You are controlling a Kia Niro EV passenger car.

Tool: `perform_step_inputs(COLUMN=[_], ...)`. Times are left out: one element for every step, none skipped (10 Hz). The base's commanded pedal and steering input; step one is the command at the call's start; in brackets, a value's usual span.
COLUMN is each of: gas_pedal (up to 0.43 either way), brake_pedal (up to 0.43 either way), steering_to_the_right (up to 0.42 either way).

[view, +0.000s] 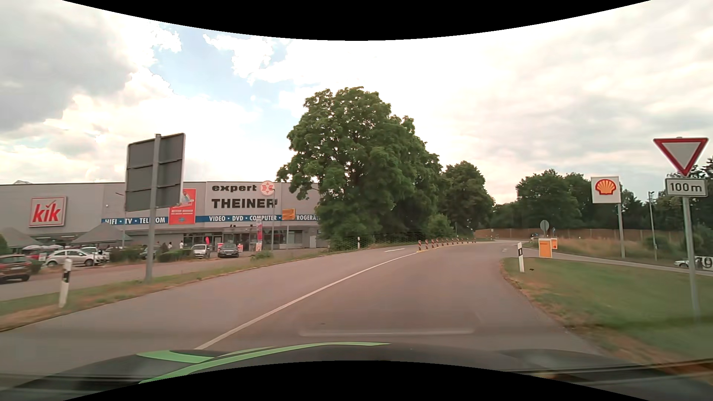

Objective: Follow the waypoints while adhering to traffic rules and regulations

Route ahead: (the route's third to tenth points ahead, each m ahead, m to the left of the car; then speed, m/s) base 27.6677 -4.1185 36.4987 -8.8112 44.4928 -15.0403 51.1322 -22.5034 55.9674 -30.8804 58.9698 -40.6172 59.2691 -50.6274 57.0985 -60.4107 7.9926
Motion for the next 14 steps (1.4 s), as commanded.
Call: perform_step_inputs(gas_pedal=[0.248, 0.248, 0.248, 0.248, 0.248, 0.248, 0.248, 0.248, 0.248, 0.248, 0.248, 0.248, 0.248, 0.248], brake_pedal=[0.000, 0.000, 0.000, 0.000, 0.000, 0.000, 0.000, 0.000, 0.000, 0.000, 0.000, 0.000, 0.000, 0.000], steering_to_the_right=[0.145, 0.137, 0.133, 0.133, 0.133, 0.133, 0.130, 0.122, 0.112, 0.103, 0.096, 0.093, 0.092, 0.087])
